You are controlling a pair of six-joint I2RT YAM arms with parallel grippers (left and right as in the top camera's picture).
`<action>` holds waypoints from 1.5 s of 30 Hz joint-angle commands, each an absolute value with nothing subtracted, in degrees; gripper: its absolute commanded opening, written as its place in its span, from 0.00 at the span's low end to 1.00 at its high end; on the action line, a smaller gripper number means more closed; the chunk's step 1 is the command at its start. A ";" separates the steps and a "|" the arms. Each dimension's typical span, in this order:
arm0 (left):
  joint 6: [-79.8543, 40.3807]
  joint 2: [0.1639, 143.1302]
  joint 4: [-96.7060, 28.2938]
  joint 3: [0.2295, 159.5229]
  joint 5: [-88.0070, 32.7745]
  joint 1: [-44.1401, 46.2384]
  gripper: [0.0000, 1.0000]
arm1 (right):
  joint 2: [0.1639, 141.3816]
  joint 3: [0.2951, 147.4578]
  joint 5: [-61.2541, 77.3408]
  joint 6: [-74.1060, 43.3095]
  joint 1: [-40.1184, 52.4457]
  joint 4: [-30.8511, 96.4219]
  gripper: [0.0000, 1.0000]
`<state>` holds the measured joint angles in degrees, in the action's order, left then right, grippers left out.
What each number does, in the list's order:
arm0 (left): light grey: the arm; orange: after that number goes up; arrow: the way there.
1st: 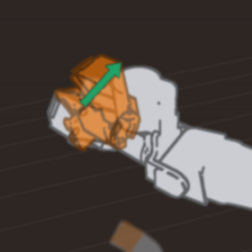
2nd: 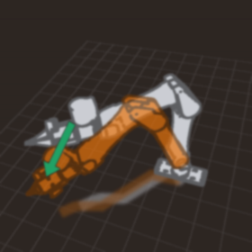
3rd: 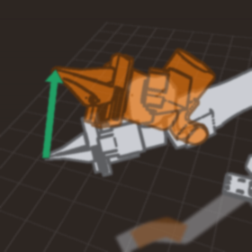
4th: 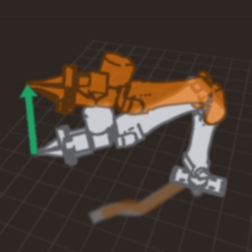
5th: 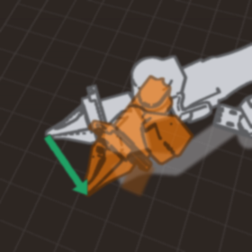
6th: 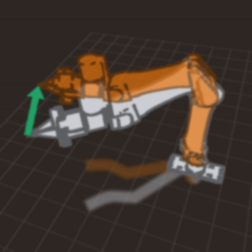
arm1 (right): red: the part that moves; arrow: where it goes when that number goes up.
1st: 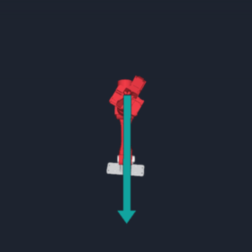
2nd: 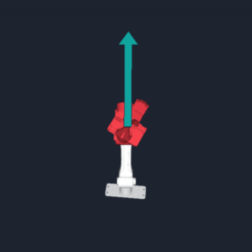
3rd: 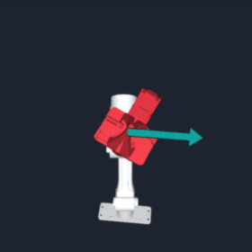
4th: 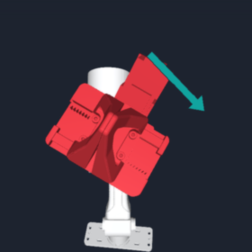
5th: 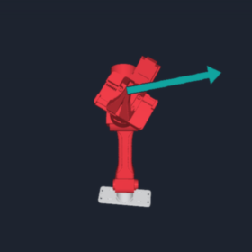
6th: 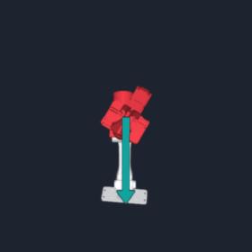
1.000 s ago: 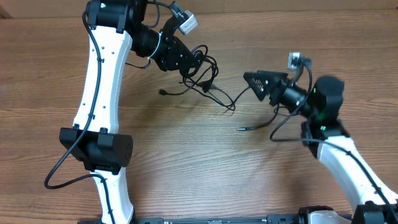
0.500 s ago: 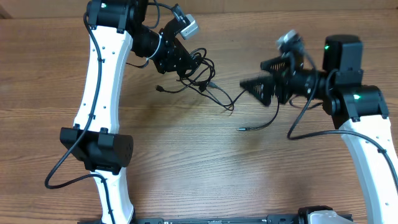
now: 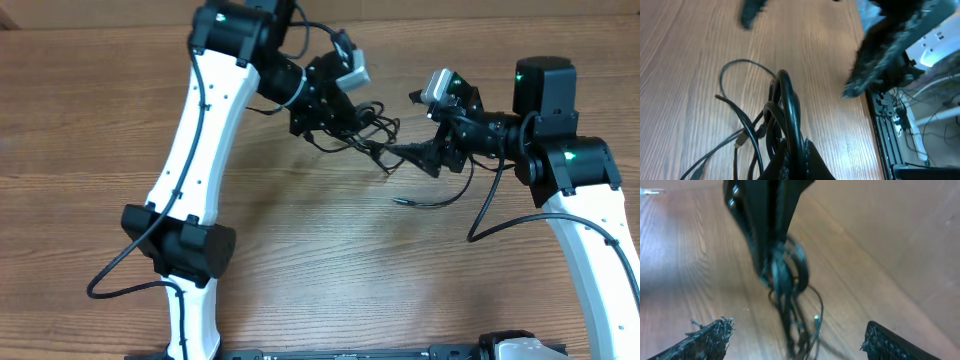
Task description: Untangle cables
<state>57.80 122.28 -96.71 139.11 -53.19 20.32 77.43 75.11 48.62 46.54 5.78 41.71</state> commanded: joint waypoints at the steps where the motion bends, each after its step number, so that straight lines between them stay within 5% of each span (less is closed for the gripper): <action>1: 61.78 121.80 -96.82 139.96 -55.99 22.57 0.04 | 77.28 75.99 48.62 48.31 6.04 40.07 0.82; 10: 63.11 121.80 -96.82 139.96 -56.62 26.94 0.04 | 77.43 75.99 46.06 48.31 6.04 39.68 0.71; 13: 63.24 121.80 -96.82 139.98 -56.55 27.46 0.04 | 77.43 75.99 46.06 48.31 6.04 39.72 0.56; 17: 63.24 121.80 -96.82 139.98 -56.69 27.40 0.04 | 77.45 75.99 46.06 48.31 6.04 40.12 0.22; 21: 63.24 121.80 -96.82 139.98 -56.71 27.42 0.04 | 77.45 75.99 46.09 48.31 6.04 40.14 0.05; 29: 63.22 121.80 -96.57 139.98 -56.55 27.38 0.04 | 77.45 75.99 46.09 48.31 6.04 40.16 0.04; 31: 63.16 121.80 -96.25 139.98 -55.35 27.35 0.34 | 77.45 75.99 46.09 48.29 6.04 40.16 0.04; 33: 62.96 121.80 -95.96 139.98 -52.18 27.35 1.00 | 77.45 75.99 46.09 48.27 6.04 40.16 0.04; 39: 55.61 121.80 -96.03 139.98 -41.76 26.85 1.00 | 77.45 75.99 44.77 47.81 6.04 40.25 0.04; 45: 54.78 121.80 -96.18 139.98 -48.84 20.84 1.00 | 77.45 75.99 44.38 44.99 5.98 40.56 0.04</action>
<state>56.23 122.28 -96.05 139.13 -44.56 24.84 77.43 75.07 44.84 47.53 6.37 40.64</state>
